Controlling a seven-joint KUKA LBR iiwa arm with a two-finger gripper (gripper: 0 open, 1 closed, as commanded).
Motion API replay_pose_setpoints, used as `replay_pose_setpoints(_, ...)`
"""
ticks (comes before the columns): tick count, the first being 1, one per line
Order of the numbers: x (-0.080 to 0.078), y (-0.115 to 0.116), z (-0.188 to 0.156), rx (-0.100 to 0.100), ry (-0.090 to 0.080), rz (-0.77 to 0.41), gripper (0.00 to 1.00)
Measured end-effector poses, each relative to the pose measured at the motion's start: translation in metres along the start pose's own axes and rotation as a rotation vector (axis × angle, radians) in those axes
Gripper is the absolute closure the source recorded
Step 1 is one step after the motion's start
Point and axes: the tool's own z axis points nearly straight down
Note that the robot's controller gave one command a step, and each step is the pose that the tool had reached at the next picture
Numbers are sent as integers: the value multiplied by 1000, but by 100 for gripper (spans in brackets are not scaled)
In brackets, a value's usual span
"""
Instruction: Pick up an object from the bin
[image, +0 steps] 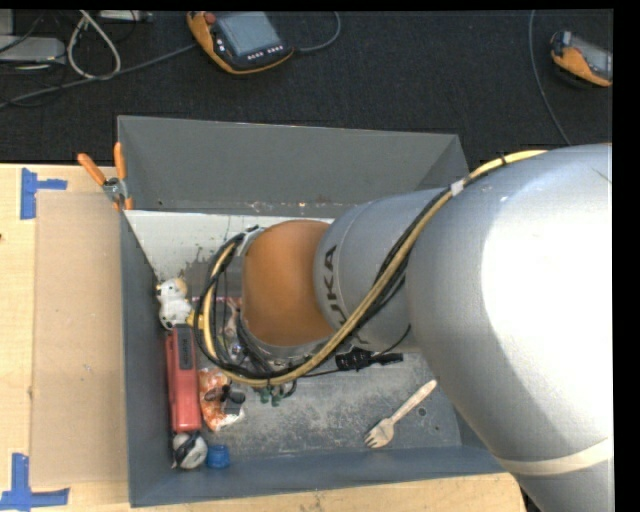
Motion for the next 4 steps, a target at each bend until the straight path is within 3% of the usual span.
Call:
replay_pose_setpoints(2, 3, 0, -15, 5, 8, -2, 100)
replay_pose_setpoints(3, 15, -6, -41, 0, -2, -13, 100)
replay_pose_setpoints(4, 18, -18, -25, 2, 3, -232, 100)
